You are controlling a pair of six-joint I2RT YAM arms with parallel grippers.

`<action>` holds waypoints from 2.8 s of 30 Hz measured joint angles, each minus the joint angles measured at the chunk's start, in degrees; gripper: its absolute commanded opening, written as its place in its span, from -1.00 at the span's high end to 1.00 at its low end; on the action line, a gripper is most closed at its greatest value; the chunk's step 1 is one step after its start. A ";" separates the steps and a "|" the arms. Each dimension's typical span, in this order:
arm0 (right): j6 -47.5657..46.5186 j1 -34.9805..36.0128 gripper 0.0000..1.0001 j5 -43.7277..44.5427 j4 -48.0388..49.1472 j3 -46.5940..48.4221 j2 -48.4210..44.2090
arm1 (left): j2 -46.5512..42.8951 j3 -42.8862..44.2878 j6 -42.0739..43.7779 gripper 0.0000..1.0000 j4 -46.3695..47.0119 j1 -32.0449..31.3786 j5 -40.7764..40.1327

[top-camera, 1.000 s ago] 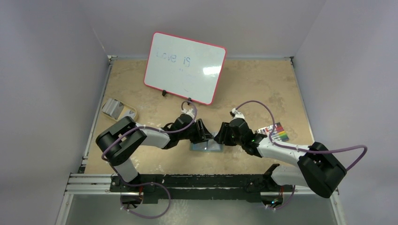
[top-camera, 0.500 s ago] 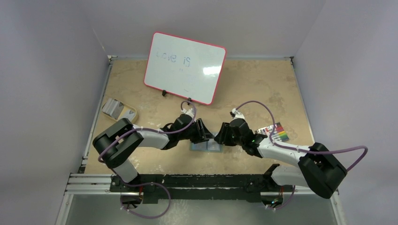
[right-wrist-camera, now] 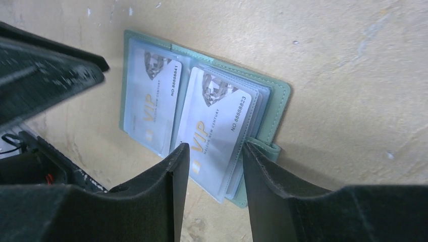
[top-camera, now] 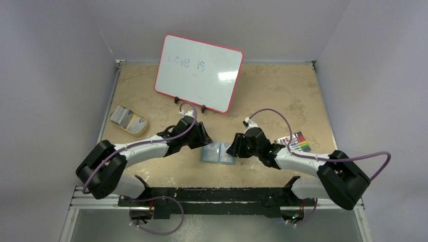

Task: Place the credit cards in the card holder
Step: Insert the credit card into the card holder, then close the card holder at the center of the board.

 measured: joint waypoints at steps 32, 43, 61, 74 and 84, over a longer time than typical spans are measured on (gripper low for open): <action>-29.92 7.56 -0.07 -7.32 -8.87 17.59 11.45 | -15.76 -9.77 6.29 0.14 -14.32 17.51 6.58; -36.83 7.67 -0.01 -9.75 -13.75 21.59 19.08 | -16.72 -11.13 2.93 0.13 -12.74 18.62 8.37; -36.39 14.21 0.13 -7.98 -13.66 22.95 20.09 | -13.90 -11.67 2.43 0.17 -11.23 19.78 7.93; -34.51 20.31 0.40 4.31 -15.76 26.53 22.69 | -11.10 -8.04 3.02 0.16 -12.20 22.10 7.80; -29.14 20.74 0.73 11.98 -12.46 22.88 19.74 | -14.08 -7.69 4.98 0.08 -17.55 23.56 3.28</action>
